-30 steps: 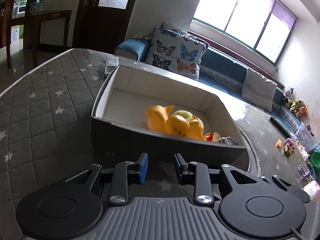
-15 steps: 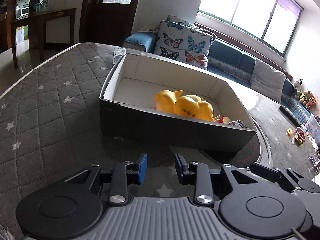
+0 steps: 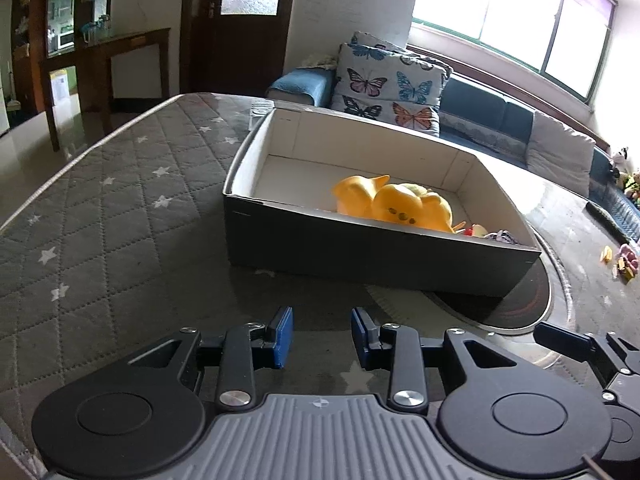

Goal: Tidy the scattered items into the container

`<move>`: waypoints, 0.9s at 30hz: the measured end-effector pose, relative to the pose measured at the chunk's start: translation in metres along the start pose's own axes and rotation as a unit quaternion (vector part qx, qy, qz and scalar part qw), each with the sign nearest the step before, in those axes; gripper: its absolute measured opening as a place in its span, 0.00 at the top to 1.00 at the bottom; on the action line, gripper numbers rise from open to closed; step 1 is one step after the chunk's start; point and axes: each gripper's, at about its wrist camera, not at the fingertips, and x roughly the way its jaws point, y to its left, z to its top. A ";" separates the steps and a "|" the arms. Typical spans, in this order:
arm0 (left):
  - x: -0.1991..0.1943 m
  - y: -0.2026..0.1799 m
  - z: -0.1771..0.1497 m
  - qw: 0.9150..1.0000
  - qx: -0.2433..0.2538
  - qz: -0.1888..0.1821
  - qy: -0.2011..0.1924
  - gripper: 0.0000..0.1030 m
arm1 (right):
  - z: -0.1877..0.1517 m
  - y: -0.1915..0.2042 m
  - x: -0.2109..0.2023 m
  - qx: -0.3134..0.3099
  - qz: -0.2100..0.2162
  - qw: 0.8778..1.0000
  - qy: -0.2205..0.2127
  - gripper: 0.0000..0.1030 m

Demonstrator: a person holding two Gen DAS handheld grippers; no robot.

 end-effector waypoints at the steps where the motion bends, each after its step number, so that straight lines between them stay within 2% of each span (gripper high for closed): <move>1: 0.000 0.000 -0.001 1.000 0.000 0.001 -0.001 0.66 | -0.001 0.000 0.000 0.001 0.000 1.000 0.001 0.02; 27: -0.004 -0.005 -0.016 1.000 0.000 -0.003 0.023 0.68 | -0.011 0.004 -0.007 0.000 -0.007 1.000 0.009 0.00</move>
